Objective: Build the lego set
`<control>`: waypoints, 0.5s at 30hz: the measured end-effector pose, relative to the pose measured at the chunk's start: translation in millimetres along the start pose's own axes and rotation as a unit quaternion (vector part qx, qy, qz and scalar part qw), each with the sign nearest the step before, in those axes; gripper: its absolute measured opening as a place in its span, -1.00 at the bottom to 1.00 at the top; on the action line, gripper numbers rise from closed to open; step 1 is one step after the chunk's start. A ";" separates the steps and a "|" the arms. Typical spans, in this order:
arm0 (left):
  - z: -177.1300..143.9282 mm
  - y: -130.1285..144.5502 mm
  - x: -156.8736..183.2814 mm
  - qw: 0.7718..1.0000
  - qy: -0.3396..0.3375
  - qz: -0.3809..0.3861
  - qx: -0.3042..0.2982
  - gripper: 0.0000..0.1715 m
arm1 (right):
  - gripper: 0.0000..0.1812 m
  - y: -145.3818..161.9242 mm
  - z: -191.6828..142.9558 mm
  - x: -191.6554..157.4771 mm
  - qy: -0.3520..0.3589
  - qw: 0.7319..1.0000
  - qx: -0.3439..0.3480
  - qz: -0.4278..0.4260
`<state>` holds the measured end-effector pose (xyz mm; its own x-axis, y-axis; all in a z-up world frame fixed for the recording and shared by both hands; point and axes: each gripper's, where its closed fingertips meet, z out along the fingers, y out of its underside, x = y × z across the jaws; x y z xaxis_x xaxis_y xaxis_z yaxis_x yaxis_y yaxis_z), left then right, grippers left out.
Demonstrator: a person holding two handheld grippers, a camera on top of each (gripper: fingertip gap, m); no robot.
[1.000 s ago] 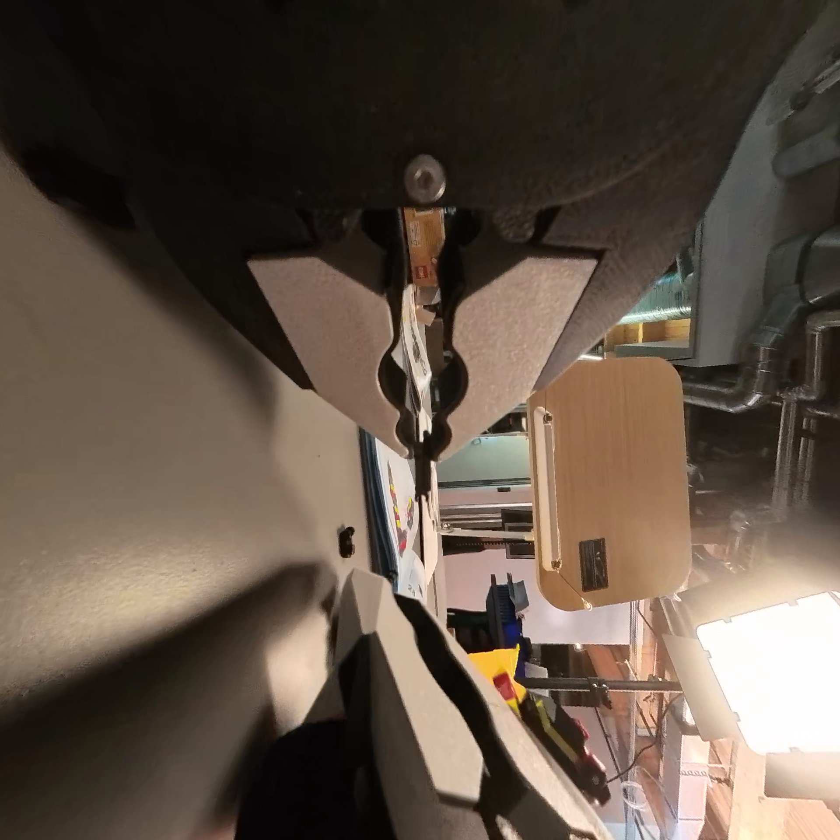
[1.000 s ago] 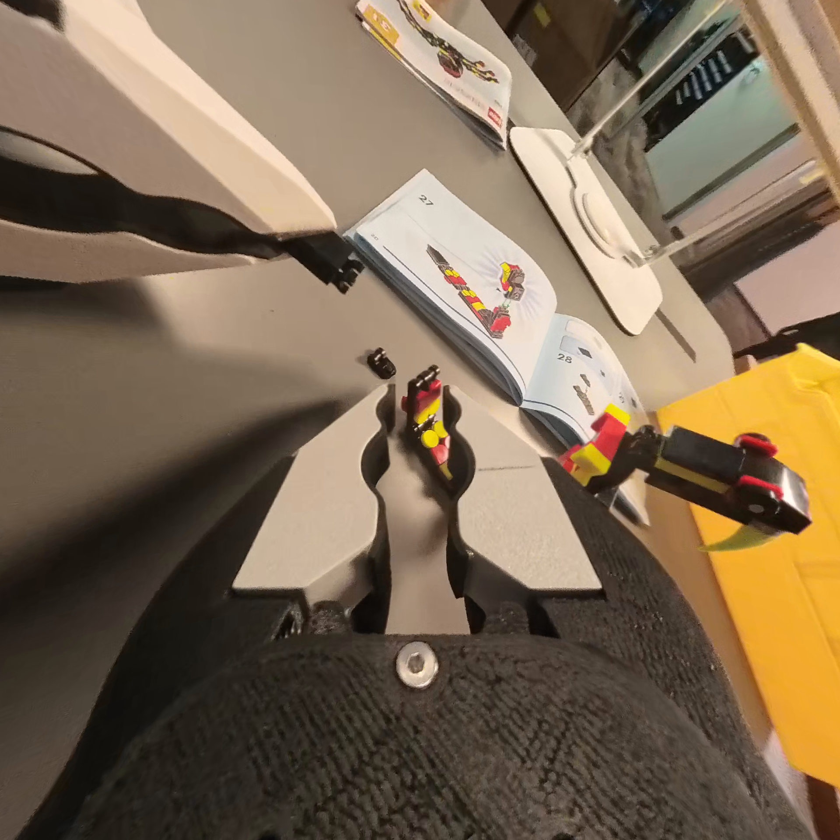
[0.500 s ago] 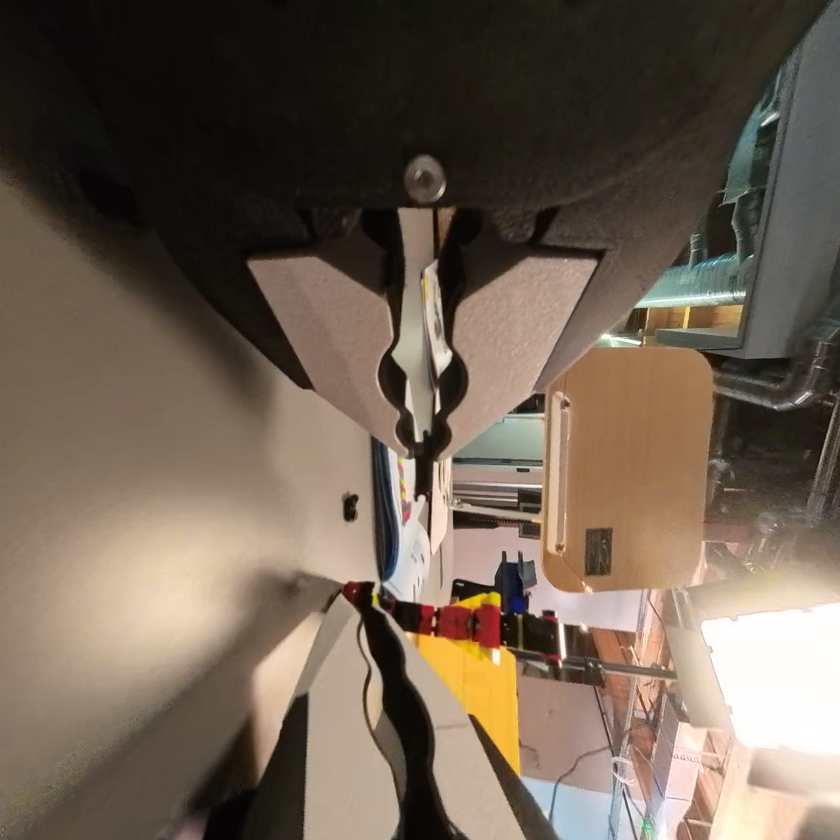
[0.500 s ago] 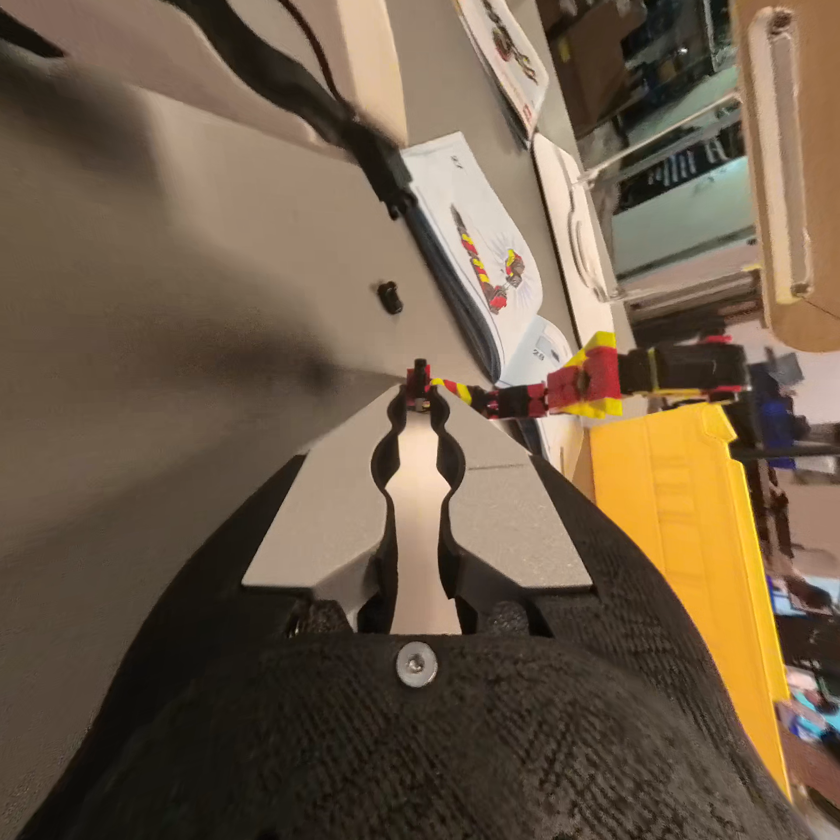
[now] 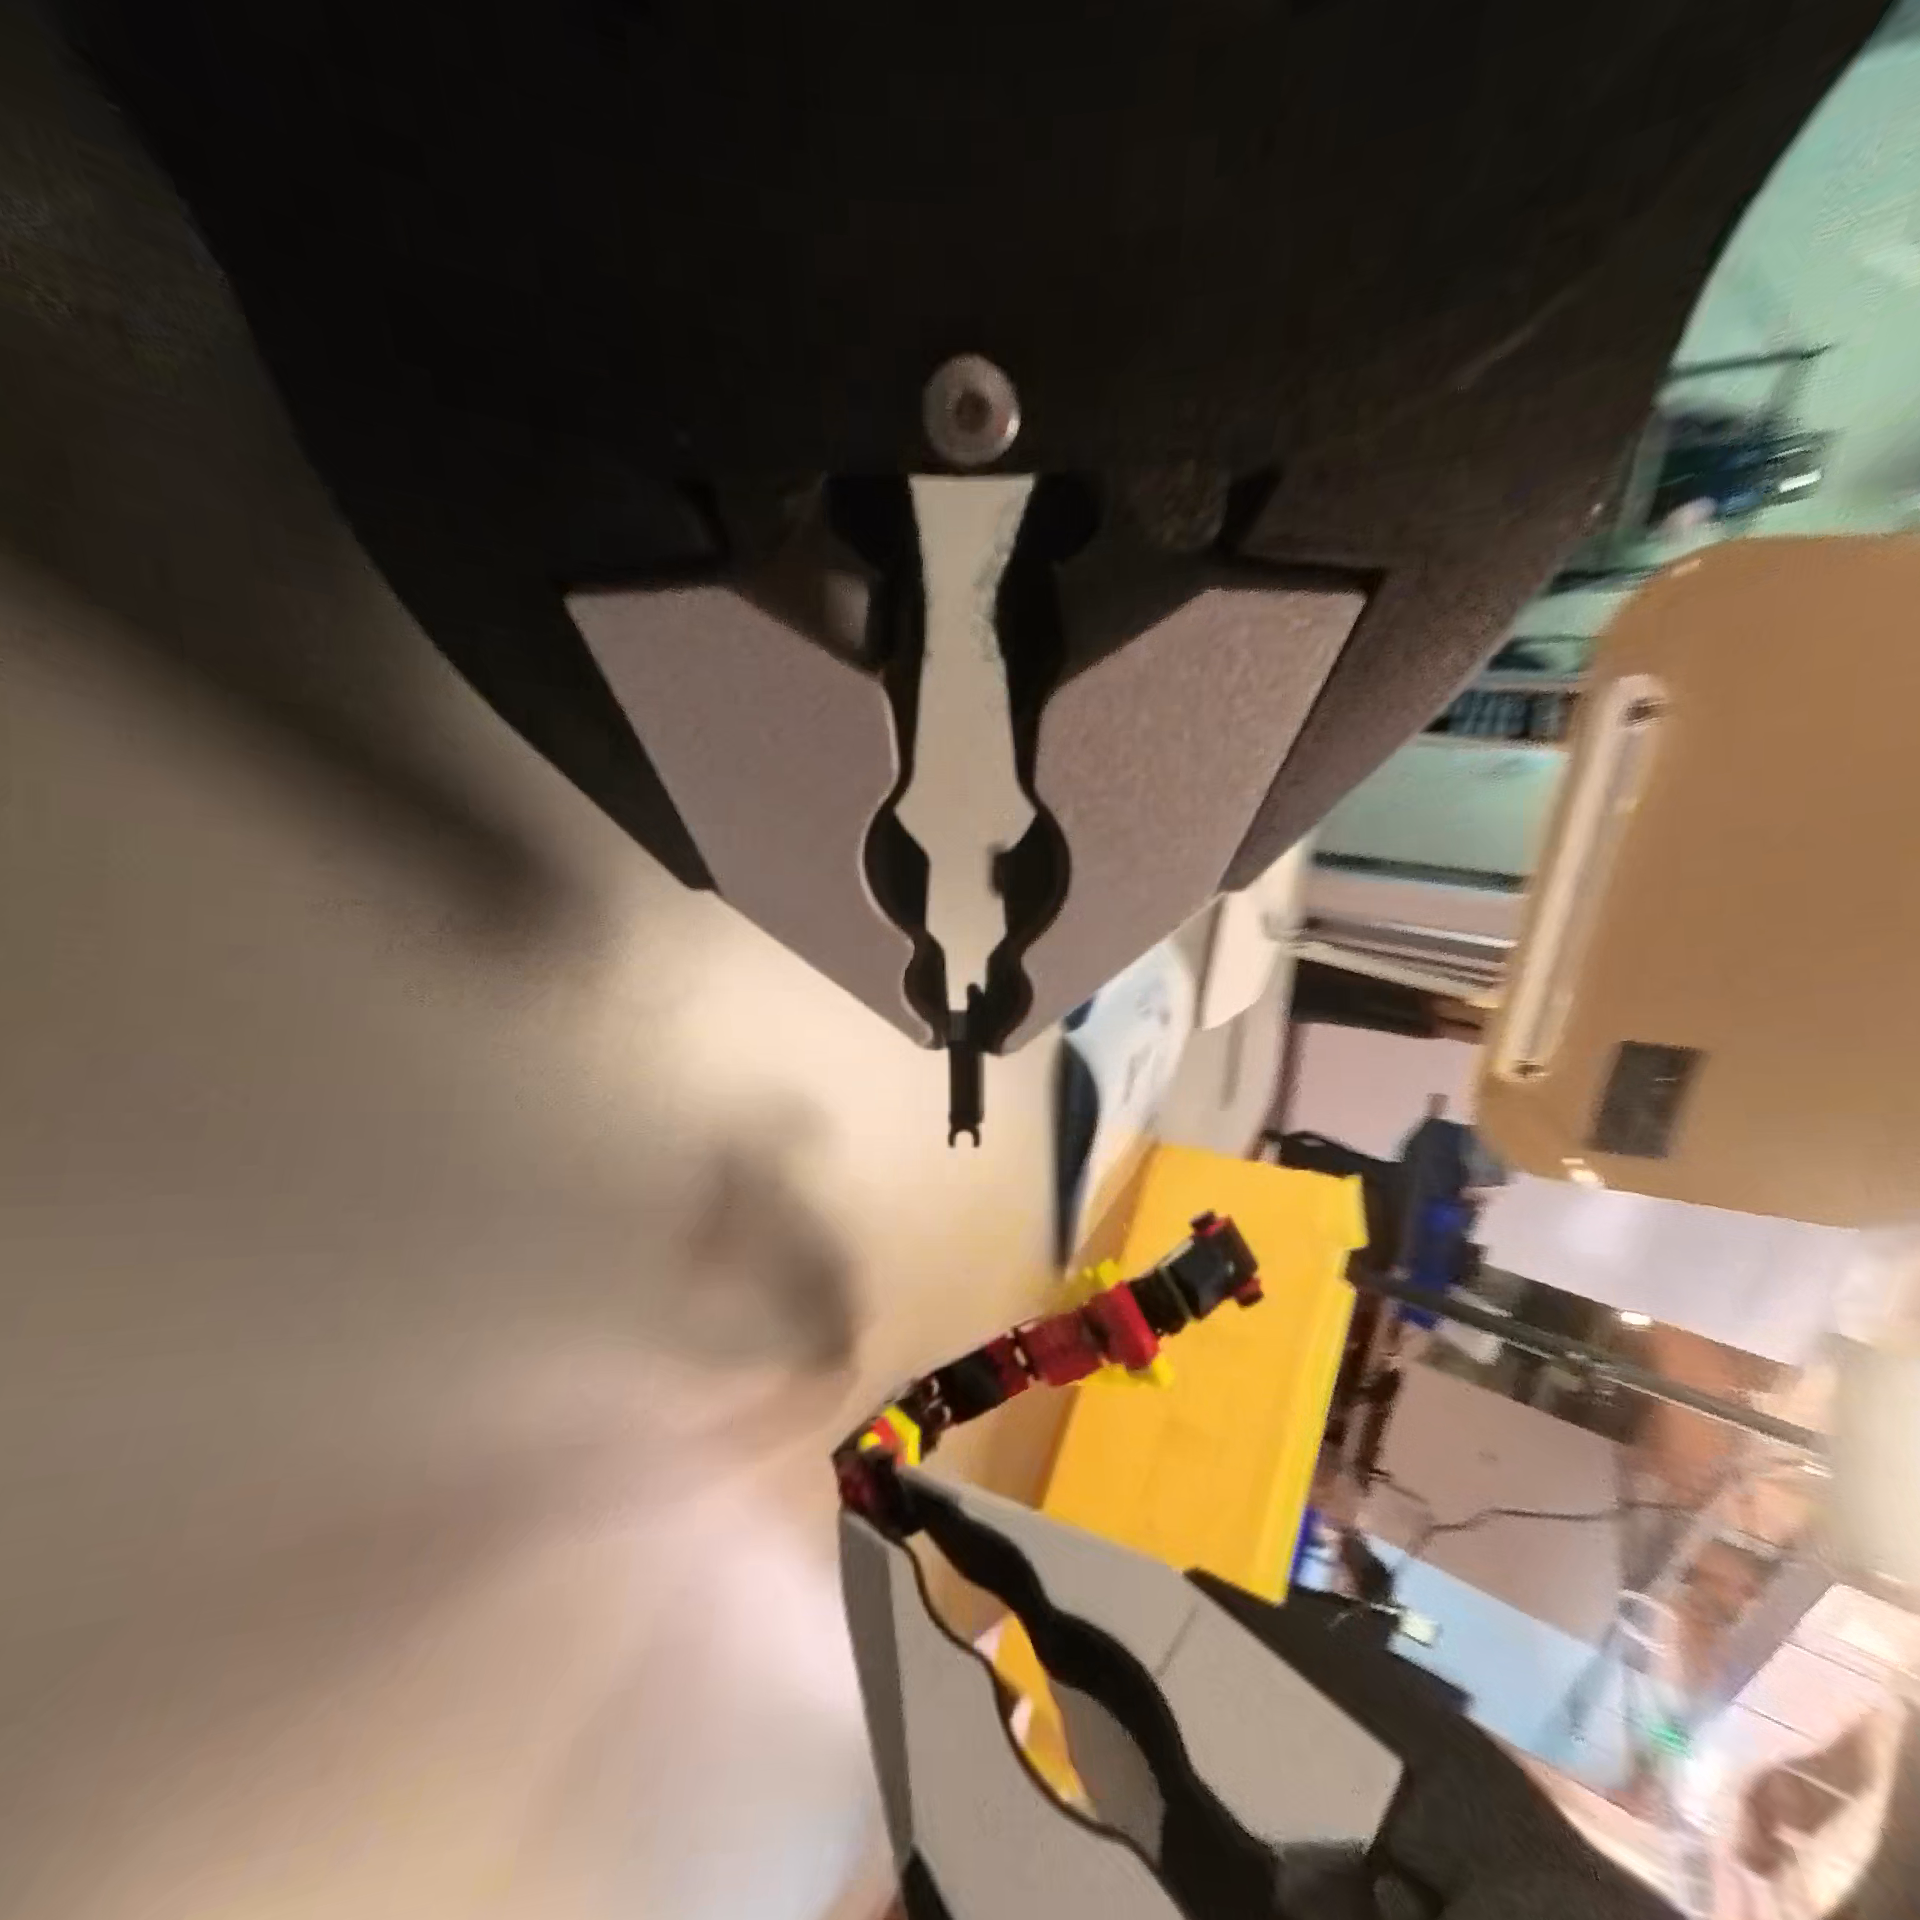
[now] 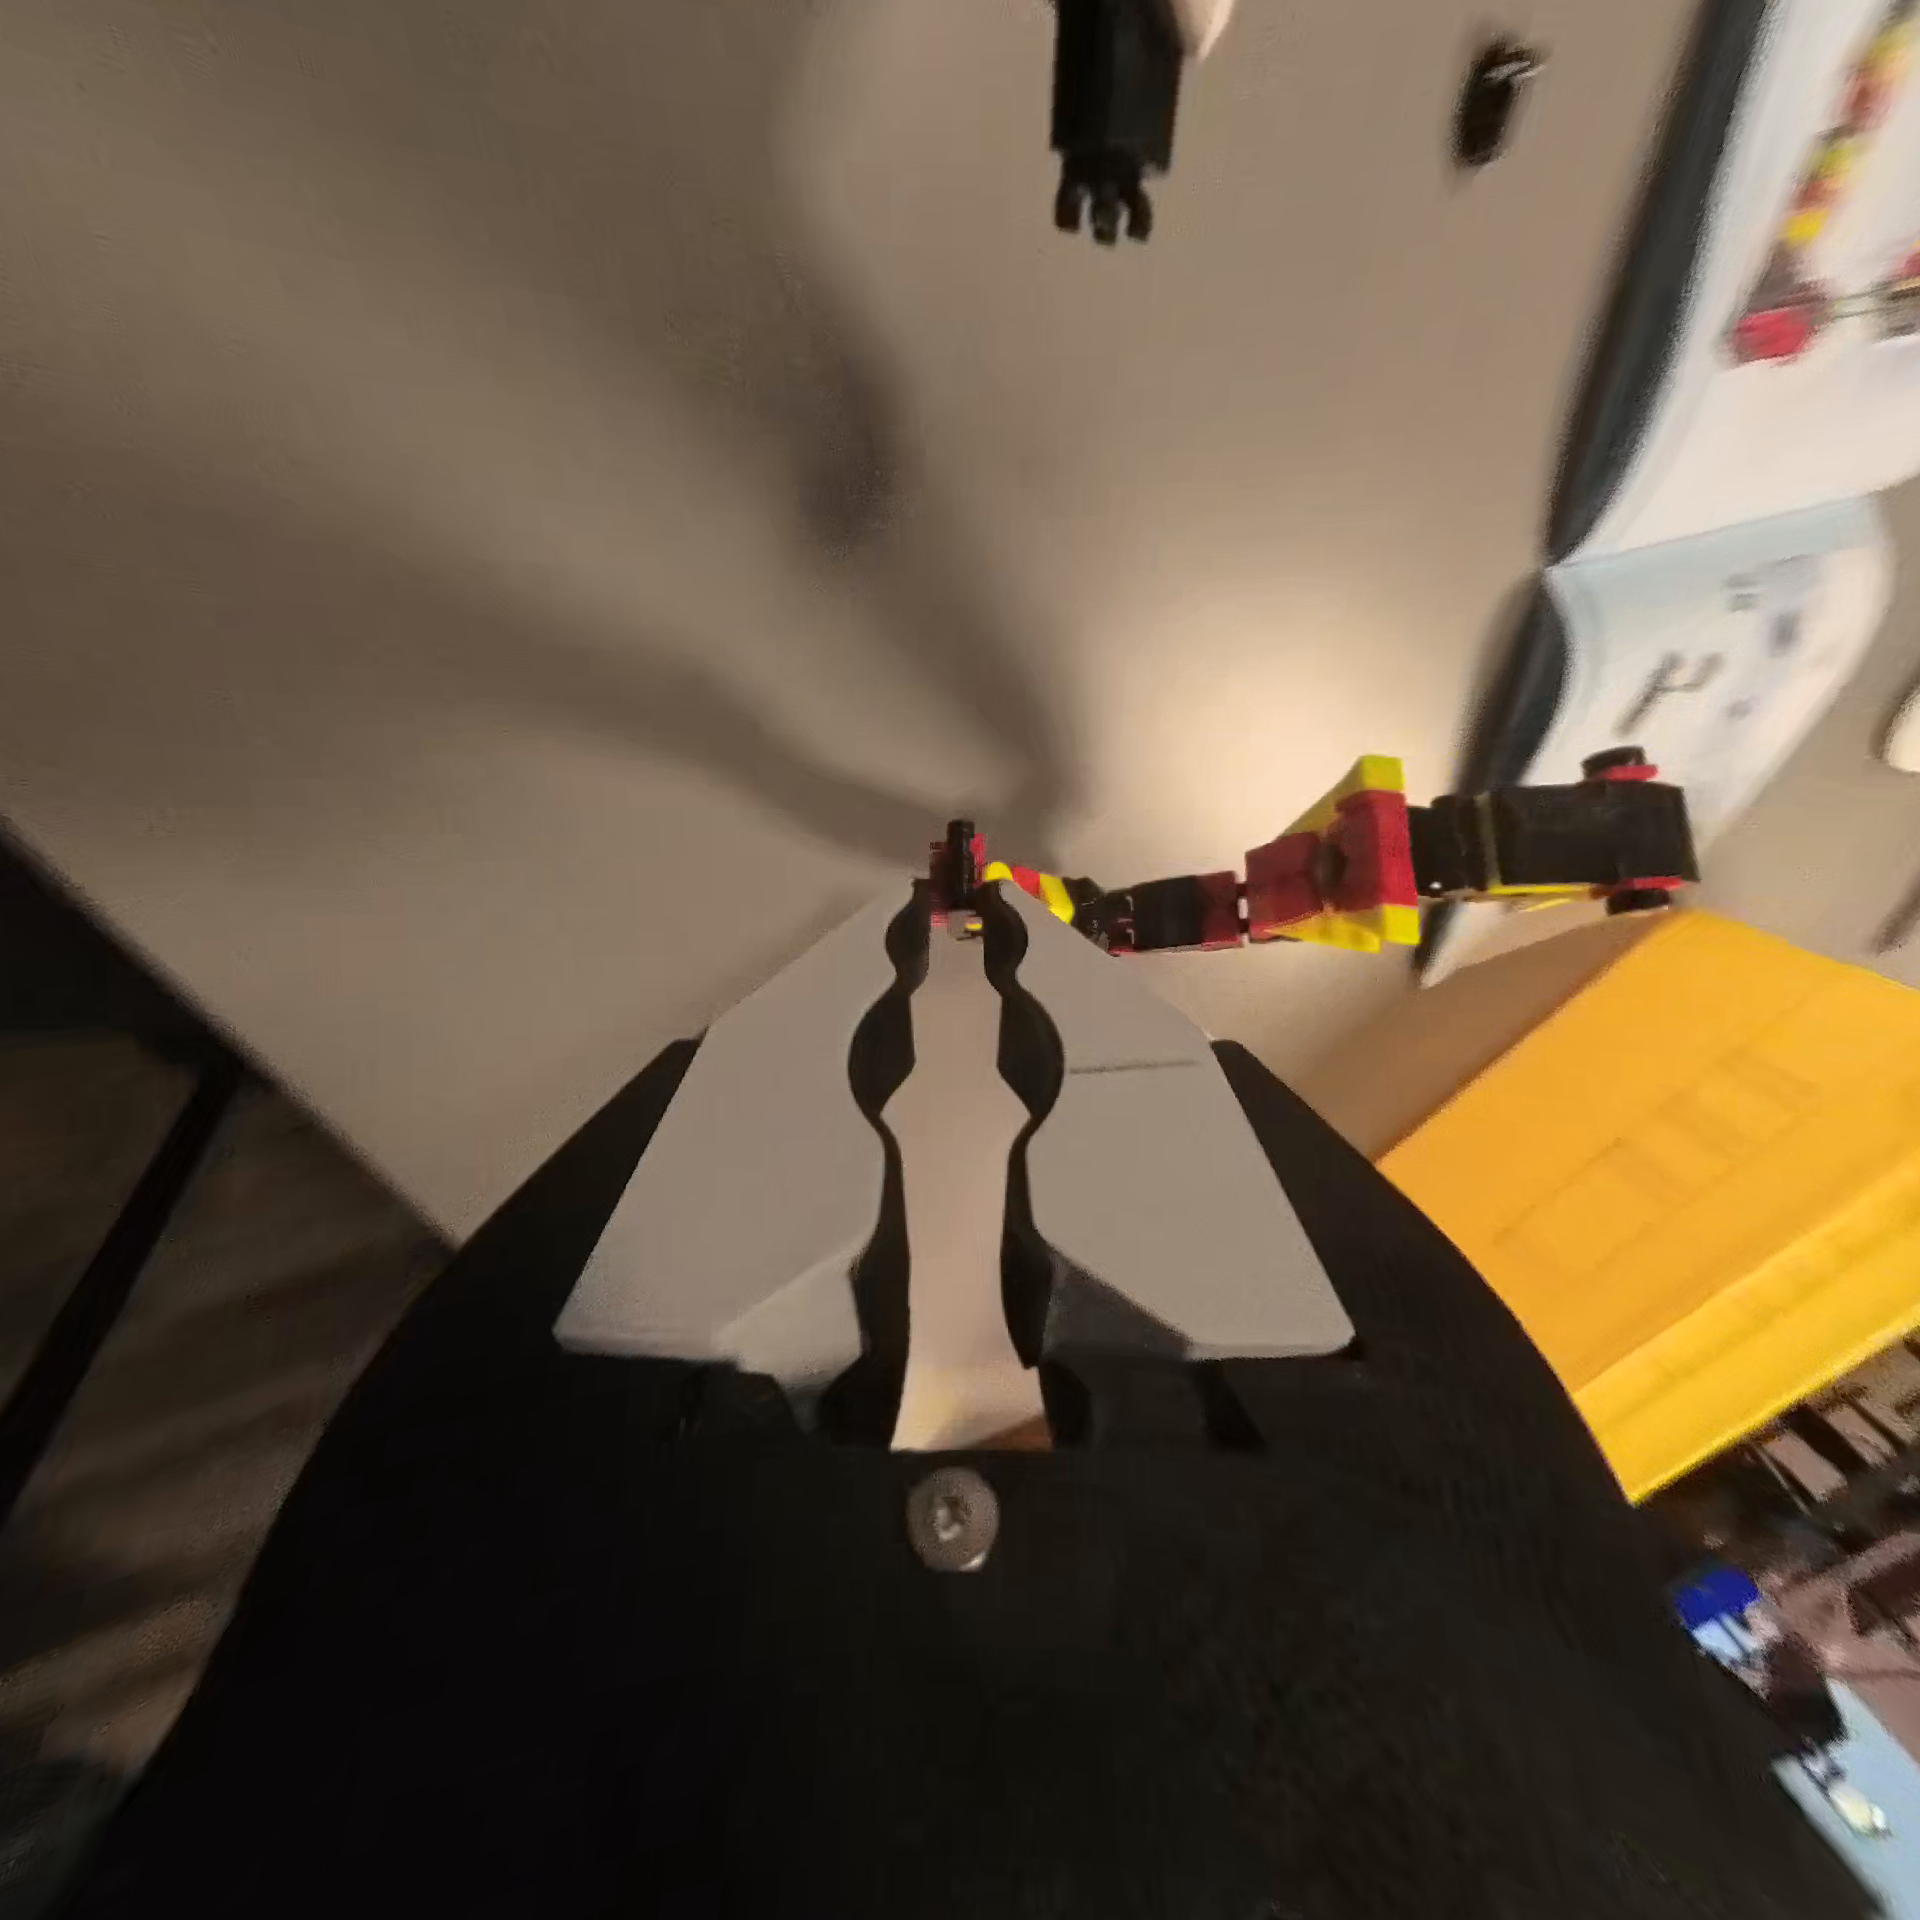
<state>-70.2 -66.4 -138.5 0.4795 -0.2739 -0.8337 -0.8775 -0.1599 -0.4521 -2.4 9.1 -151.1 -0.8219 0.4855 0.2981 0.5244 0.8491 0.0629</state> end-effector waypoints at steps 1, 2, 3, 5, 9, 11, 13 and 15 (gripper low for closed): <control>0.2 -4.5 6.1 0.999 0.030 -0.024 0.009 -0.94 | -0.92 1.6 -1.0 -5.8 -0.033 0.999 -0.011 -0.015; 0.2 -8.2 11.2 0.997 0.056 -0.052 0.017 -0.94 | -0.92 1.4 -0.9 -10.1 -0.062 0.998 -0.018 -0.028; 0.1 -10.8 15.6 0.993 0.082 -0.080 0.022 -0.94 | -0.92 -0.1 0.0 -13.2 -0.087 0.995 -0.022 -0.041; -0.9 -14.5 22.6 0.984 0.125 -0.124 0.025 -0.94 | -0.92 -5.3 4.2 -14.2 -0.116 0.991 -0.026 -0.062; -4.4 -18.9 26.6 0.968 0.170 -0.178 0.037 -0.94 | -0.91 -22.2 11.0 -17.1 -0.162 0.984 0.001 -0.075; -5.0 -19.0 29.1 0.961 0.188 -0.199 0.035 -0.94 | -0.78 -28.1 12.3 -18.8 -0.178 0.982 0.022 -0.062; -5.6 -20.9 32.2 0.954 0.204 -0.218 0.035 -0.94 | -0.65 -28.8 10.6 -18.4 -0.177 0.982 0.048 -0.054; -5.5 -26.0 33.3 0.946 0.214 -0.240 0.037 -0.94 | -0.52 -26.6 8.1 -15.6 -0.162 0.981 0.088 -0.060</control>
<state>-31.4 -76.6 -152.7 0.7685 -0.5488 -0.3290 -0.5488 -0.3011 -0.7799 -5.3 -19.4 -165.1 -0.9179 0.3962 -0.0209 0.3963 0.9132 -0.0945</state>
